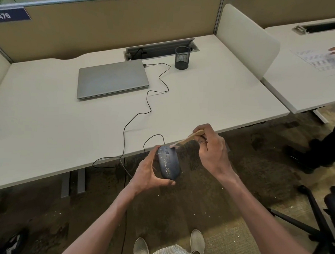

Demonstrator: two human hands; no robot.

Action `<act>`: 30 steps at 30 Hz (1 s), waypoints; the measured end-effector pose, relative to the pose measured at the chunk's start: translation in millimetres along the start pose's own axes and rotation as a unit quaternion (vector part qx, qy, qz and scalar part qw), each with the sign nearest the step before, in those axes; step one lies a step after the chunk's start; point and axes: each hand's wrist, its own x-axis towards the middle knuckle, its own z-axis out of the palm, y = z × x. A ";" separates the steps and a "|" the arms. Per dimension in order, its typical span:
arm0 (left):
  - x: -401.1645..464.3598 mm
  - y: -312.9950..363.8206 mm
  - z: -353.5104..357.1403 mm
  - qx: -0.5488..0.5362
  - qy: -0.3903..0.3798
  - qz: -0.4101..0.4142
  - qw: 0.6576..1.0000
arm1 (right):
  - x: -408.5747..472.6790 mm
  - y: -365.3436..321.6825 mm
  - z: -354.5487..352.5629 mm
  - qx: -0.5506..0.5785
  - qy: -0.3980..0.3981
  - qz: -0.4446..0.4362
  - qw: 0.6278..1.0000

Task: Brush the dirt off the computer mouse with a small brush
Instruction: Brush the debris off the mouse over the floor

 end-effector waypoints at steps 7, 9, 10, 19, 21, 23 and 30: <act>3.2 -7.6 -7.0 -0.011 0.021 0.016 1.000 | -22.1 12.6 -5.3 0.070 -0.028 0.059 0.995; 3.7 -9.2 -8.8 -0.013 0.025 0.023 0.999 | -29.6 17.8 -6.2 0.080 -0.041 0.060 0.994; 3.8 -9.7 -9.4 -0.015 0.027 0.022 0.999 | -33.1 20.2 -6.9 0.080 -0.048 0.058 0.994; 3.9 -9.6 -6.0 -0.011 0.025 0.015 1.000 | -39.7 28.8 -9.3 0.003 -0.076 0.023 0.997; 3.9 -8.4 -4.9 -0.005 0.020 0.015 1.000 | -37.8 27.2 -6.7 0.006 -0.051 0.033 0.998; 2.8 -6.5 -4.6 -0.002 0.016 0.013 1.000 | -34.4 25.4 -3.4 0.003 -0.028 0.038 0.999; -4.1 0.8 -2.6 0.006 0.000 0.007 1.000 | -26.3 23.5 15.1 -0.010 -0.052 0.046 0.998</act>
